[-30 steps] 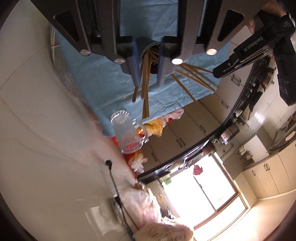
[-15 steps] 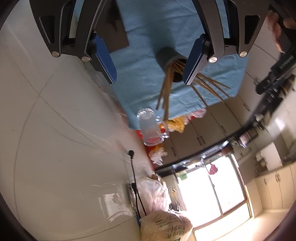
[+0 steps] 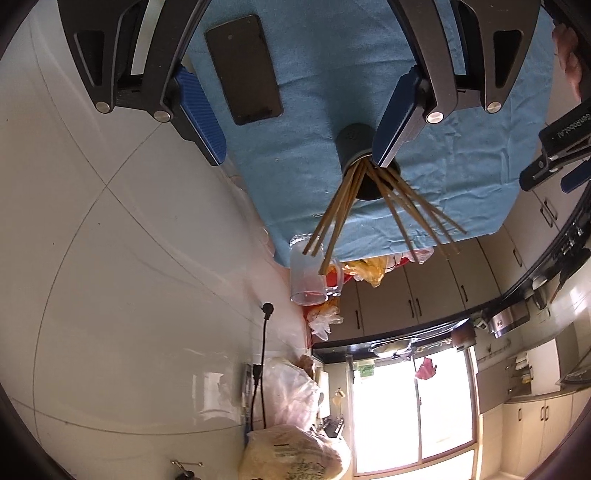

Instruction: Organize utensils

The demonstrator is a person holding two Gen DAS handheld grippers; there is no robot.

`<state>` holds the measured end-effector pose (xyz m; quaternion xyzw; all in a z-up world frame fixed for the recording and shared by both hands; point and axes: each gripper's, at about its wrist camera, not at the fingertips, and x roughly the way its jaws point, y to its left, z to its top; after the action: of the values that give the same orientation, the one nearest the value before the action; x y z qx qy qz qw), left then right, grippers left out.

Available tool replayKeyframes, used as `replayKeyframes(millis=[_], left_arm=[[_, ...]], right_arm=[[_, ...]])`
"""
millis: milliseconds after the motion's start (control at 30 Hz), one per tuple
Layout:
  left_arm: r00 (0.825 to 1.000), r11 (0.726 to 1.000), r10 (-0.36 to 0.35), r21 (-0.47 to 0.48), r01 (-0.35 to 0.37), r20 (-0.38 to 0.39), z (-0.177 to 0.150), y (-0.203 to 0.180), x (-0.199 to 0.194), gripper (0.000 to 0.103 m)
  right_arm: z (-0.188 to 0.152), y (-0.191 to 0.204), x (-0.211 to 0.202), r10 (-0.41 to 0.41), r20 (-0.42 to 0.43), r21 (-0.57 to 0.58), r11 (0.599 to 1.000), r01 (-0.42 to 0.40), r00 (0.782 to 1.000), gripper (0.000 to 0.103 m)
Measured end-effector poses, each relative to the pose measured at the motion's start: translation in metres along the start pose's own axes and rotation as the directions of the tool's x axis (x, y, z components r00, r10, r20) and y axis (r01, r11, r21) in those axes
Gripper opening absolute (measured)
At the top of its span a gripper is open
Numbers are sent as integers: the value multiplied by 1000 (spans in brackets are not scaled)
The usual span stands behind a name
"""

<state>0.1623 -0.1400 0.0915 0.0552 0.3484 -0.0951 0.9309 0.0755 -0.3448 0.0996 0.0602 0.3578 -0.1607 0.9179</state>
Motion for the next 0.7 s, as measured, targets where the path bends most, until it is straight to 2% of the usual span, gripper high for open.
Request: replayKeyframes(millis=[133,300,700], left_arm=[[1000,1000,-16,-8,17,14,-2,2,-7,93],[999,999,-26,31,25,33,-8,-4,-15,93],[998,997,-59,54,58,33,-16,-9,-22,94]], right_arm=[[-2,4,-8,0,21,-10,1000,0,1000,85],[-7,6,-17,4,33,-30,1000,-3,999,85],[-17,7,-24,-1,31,-59,998,3,1000,85]])
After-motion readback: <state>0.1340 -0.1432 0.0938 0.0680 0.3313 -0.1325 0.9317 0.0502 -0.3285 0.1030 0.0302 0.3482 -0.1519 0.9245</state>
